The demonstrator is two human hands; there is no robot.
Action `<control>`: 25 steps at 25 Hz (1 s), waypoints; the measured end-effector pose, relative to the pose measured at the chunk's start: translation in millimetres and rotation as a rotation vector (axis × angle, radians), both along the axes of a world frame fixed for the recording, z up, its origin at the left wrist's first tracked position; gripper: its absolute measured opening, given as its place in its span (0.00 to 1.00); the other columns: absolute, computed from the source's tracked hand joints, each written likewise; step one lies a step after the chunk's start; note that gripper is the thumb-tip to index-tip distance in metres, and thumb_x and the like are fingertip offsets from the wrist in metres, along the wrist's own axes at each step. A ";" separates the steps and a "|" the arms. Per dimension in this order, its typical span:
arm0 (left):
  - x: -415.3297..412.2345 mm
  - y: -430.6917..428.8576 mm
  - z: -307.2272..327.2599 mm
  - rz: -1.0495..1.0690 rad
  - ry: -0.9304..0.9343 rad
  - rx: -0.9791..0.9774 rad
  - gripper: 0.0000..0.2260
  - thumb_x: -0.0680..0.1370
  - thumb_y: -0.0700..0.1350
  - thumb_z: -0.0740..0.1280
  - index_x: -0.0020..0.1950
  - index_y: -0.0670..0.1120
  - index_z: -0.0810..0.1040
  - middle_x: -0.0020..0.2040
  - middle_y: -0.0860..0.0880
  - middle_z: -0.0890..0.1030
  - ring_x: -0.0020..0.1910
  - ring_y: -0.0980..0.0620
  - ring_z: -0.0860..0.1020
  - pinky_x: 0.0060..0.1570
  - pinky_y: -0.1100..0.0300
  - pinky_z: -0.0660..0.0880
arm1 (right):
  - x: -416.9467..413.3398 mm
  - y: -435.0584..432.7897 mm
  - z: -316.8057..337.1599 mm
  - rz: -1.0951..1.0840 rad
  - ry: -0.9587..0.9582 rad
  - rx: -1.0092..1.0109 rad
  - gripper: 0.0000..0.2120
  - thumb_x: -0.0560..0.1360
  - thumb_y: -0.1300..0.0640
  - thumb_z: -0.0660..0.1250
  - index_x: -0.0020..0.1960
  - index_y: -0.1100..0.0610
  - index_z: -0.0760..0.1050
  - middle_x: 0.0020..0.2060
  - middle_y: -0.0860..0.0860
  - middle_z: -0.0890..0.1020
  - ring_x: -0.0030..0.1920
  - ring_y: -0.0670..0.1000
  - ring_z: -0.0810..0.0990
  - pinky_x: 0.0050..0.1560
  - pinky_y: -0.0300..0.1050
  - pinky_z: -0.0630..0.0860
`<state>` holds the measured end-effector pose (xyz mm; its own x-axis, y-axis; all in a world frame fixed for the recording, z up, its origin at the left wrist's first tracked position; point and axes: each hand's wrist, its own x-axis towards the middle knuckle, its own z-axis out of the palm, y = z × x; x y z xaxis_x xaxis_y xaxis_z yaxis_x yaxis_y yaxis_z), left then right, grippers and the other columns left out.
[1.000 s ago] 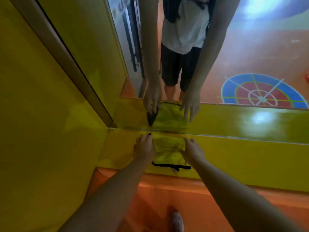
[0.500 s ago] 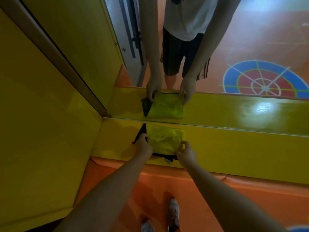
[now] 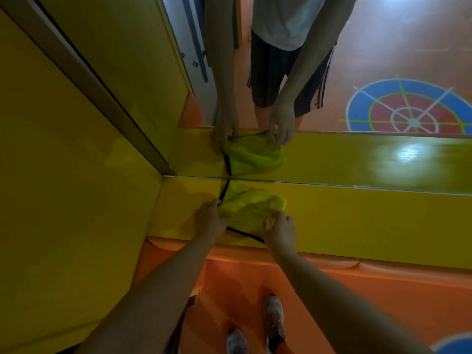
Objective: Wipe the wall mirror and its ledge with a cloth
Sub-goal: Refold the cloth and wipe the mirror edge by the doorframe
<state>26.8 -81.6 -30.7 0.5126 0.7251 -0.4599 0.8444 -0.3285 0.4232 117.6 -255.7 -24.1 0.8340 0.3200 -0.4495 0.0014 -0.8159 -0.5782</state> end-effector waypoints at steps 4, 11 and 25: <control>6.8 -8.3 -7.9 0.096 -0.200 -0.034 0.20 0.79 0.41 0.70 0.71 0.45 0.74 0.67 0.39 0.73 0.63 0.38 0.75 0.58 0.51 0.71 | 10.5 12.5 -8.6 -0.111 0.023 0.038 0.26 0.78 0.56 0.71 0.72 0.60 0.66 0.65 0.62 0.74 0.65 0.65 0.75 0.62 0.56 0.73; 10.0 -40.2 -3.9 -0.046 -0.054 0.061 0.19 0.78 0.45 0.68 0.69 0.48 0.70 0.67 0.43 0.72 0.63 0.40 0.73 0.59 0.48 0.74 | 56.3 2.2 -2.9 -0.051 -0.009 -0.051 0.28 0.76 0.61 0.66 0.75 0.55 0.65 0.64 0.61 0.77 0.65 0.62 0.77 0.59 0.54 0.74; 10.6 -16.7 -33.5 -0.881 0.155 0.505 0.32 0.81 0.65 0.50 0.81 0.52 0.65 0.82 0.48 0.61 0.81 0.44 0.57 0.75 0.34 0.51 | 54.3 -23.7 -37.8 0.859 -0.505 -0.351 0.33 0.81 0.36 0.36 0.83 0.45 0.45 0.82 0.46 0.41 0.82 0.51 0.38 0.77 0.62 0.32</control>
<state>37.4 -98.3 -64.3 0.9172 0.2472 -0.3123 0.2507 -0.9676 -0.0297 171.9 -279.4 -61.9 0.5048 0.8111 -0.2953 0.8328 -0.5477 -0.0806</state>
